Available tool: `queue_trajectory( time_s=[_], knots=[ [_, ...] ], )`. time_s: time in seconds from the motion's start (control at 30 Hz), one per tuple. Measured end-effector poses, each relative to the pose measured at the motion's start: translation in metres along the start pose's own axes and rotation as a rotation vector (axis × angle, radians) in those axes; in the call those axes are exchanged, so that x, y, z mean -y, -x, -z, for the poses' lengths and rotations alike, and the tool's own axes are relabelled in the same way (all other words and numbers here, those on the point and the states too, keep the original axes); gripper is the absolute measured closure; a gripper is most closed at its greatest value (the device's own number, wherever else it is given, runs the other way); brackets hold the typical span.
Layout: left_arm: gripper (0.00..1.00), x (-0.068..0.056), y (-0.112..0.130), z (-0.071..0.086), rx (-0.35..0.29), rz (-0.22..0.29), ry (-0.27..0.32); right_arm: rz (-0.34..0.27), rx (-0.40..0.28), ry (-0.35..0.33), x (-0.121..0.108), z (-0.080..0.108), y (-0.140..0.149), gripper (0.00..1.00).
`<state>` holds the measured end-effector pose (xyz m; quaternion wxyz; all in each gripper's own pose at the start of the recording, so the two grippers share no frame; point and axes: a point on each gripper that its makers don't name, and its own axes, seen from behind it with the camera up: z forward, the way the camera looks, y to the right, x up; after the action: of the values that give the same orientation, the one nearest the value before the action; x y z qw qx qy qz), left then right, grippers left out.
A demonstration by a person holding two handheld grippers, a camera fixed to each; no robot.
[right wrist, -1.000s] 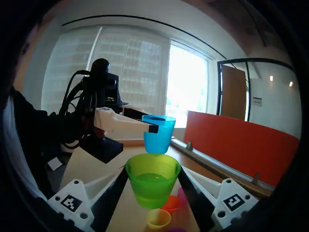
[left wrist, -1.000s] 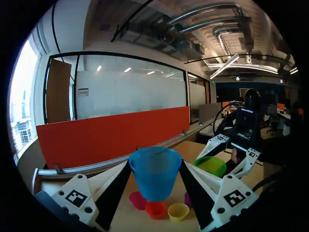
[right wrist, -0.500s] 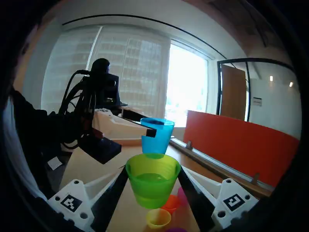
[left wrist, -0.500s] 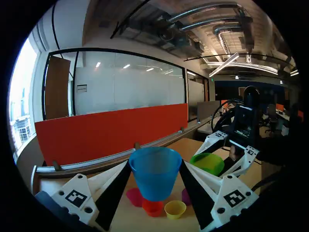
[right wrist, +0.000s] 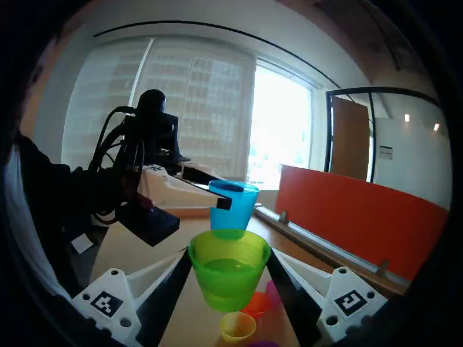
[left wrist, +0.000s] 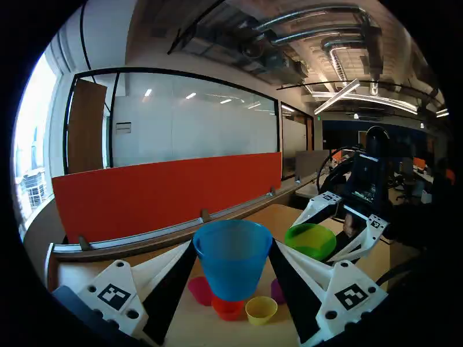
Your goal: Pour water
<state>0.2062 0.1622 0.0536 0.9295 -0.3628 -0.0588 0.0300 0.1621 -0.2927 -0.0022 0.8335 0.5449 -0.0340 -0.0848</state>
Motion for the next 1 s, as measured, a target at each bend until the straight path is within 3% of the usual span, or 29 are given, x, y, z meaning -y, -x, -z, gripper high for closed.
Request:
queue_trajectory(
  time_s=[0.5,0.7,1.0],
  knots=[
    [0.13,0.003,0.031,0.006,0.064,-0.030,0.002,-0.005,0.059,-0.015,0.002,0.007,0.013,0.09],
    [0.13,-0.002,0.045,0.006,0.084,-0.058,0.009,-0.016,0.081,-0.021,0.004,0.010,0.022,0.08],
    [0.13,-0.008,0.066,0.003,0.119,-0.046,0.030,-0.015,0.140,-0.022,0.004,0.016,0.041,0.08]
  ],
)
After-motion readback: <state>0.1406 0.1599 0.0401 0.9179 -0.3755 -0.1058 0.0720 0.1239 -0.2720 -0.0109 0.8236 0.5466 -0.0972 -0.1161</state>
